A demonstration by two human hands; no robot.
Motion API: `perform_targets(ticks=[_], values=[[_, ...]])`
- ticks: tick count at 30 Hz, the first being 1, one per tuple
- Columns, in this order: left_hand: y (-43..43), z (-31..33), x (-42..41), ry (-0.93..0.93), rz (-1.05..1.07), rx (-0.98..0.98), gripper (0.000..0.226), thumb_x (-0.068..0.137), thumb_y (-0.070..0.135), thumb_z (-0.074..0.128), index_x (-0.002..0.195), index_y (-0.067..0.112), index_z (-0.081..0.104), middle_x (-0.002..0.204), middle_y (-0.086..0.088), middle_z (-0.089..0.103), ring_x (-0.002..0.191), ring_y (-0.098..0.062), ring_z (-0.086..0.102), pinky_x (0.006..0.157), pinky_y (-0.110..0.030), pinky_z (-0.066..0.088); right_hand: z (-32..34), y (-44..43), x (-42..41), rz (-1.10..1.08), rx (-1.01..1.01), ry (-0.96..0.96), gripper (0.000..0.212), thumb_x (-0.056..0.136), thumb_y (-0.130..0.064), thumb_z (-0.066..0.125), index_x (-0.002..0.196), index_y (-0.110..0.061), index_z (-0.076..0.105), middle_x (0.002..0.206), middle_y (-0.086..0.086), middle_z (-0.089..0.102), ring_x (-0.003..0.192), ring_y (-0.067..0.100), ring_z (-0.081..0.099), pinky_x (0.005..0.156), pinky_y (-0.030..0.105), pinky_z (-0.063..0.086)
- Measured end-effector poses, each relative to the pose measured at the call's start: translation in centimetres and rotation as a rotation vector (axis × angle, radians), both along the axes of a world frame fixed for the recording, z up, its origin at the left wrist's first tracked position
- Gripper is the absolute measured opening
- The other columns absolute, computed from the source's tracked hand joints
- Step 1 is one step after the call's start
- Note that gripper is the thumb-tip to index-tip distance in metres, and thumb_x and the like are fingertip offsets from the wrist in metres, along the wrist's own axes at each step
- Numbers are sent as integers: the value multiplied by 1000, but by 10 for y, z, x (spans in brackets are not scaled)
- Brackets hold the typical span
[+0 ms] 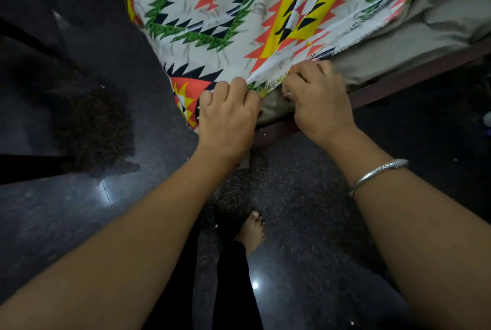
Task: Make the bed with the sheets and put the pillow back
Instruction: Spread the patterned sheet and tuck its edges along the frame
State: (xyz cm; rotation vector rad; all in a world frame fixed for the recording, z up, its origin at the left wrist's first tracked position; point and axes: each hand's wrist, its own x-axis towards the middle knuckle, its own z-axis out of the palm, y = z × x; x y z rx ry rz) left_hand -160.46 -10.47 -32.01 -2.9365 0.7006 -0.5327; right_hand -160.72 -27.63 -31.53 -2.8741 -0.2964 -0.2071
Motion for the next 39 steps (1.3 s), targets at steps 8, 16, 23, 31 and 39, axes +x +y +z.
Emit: perform_targets(ticks=[8, 16, 23, 31, 39], values=[[11, -14, -23, -42, 19, -104, 21, 85, 36, 62, 92, 17, 66, 86, -7, 61, 69, -27, 51, 61, -38, 24, 2, -5, -14, 38, 137, 78, 31, 78, -33, 59, 103, -14, 66, 111, 9, 60, 106, 36, 52, 83, 47, 46], [1, -12, -23, 118, 105, -304, 15, 76, 26, 58, 75, 12, 62, 85, -11, 56, 77, -27, 40, 64, -35, 20, -3, 9, -13, -25, 119, -41, 7, 77, -16, 58, 81, -11, 62, 99, 9, 62, 94, 36, 54, 66, 41, 45], [4, -4, -35, 115, 88, -280, 14, 70, 21, 71, 71, 12, 61, 86, -12, 57, 81, -24, 32, 64, -34, 18, 8, 3, -29, 93, 105, 21, 9, 82, -10, 54, 74, -6, 53, 66, 12, 53, 60, 31, 48, 57, 34, 24], [2, -13, -25, -5, 140, -230, 8, 76, 24, 71, 83, 20, 69, 84, -8, 59, 80, -24, 31, 65, -37, 21, 6, 4, -17, 44, 210, 90, 36, 82, -6, 51, 116, -4, 63, 100, 19, 58, 82, 38, 58, 66, 43, 50], [-1, -7, -27, -7, 172, -314, 13, 61, 13, 74, 64, 16, 62, 83, -9, 58, 81, -23, 31, 65, -35, 18, -2, 18, -20, 1, 75, -63, 5, 77, -4, 57, 76, -7, 60, 81, 13, 58, 74, 35, 51, 55, 41, 43]])
